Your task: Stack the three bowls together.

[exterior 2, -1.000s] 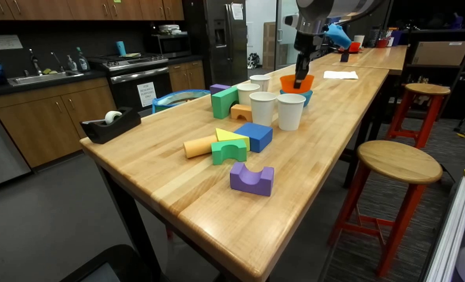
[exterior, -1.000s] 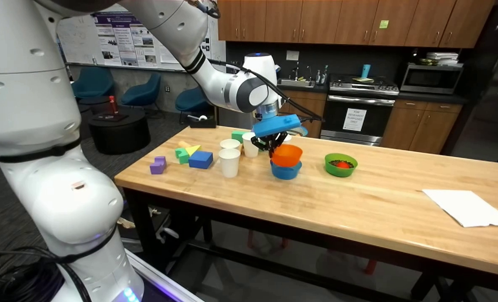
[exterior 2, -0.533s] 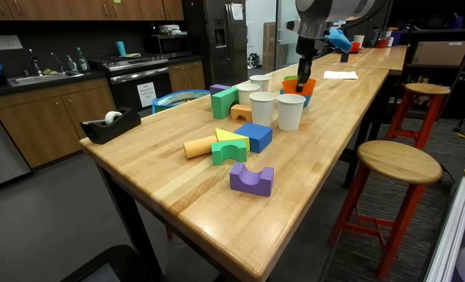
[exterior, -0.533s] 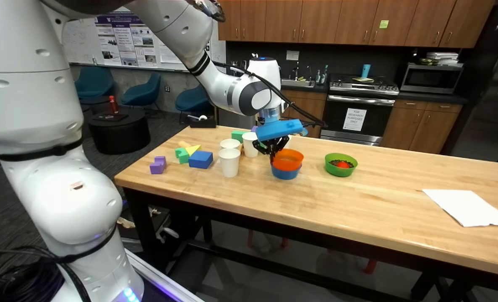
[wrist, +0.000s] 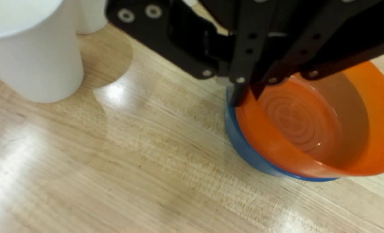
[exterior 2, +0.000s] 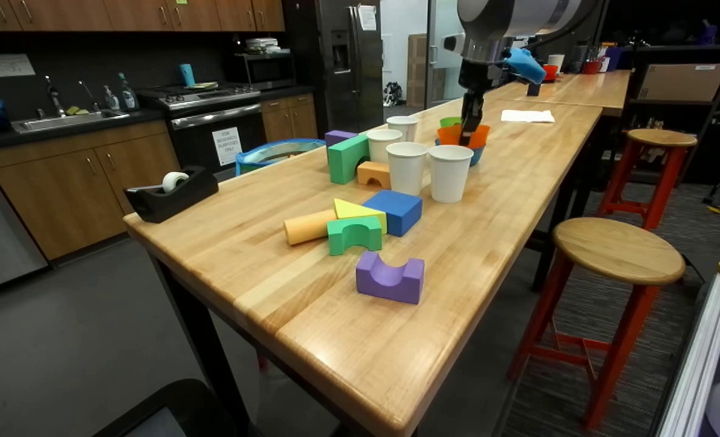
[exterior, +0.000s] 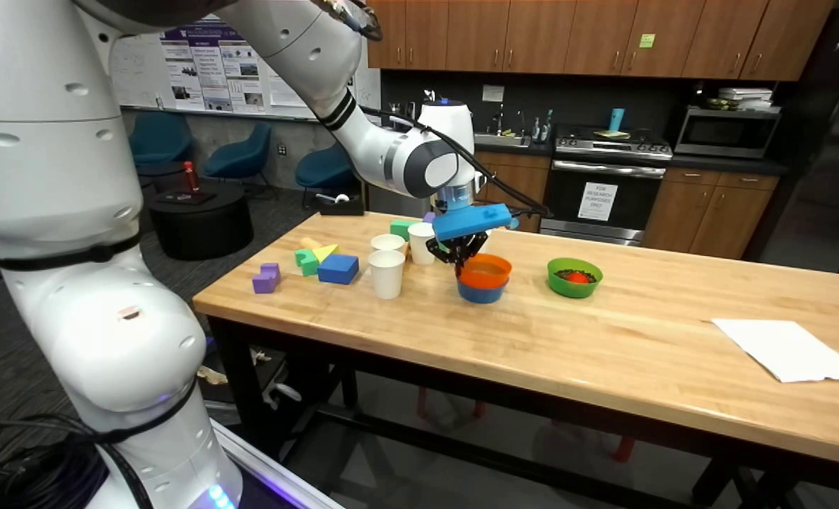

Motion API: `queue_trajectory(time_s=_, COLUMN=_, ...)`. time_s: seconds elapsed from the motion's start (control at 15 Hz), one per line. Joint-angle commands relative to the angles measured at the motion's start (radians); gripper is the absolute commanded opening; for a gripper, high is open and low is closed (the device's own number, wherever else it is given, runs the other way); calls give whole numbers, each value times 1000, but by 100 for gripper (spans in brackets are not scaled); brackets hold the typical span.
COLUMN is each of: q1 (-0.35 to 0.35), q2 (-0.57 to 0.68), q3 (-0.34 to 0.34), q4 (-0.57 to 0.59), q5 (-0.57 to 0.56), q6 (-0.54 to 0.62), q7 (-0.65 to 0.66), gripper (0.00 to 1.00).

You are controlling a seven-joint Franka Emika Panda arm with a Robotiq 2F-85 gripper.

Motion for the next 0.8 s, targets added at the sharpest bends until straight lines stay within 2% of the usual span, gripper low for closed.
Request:
queue_trajectory(time_s=0.0, q1=-18, q2=8, q3=3, q4=22, q5=34, q6=-19, q7=-33, gripper=1)
queue_trajectory(time_s=0.73, q1=-90, q2=49, q3=-10, q4=63, q5=151, q6=-44, q7=-75, gripper=1)
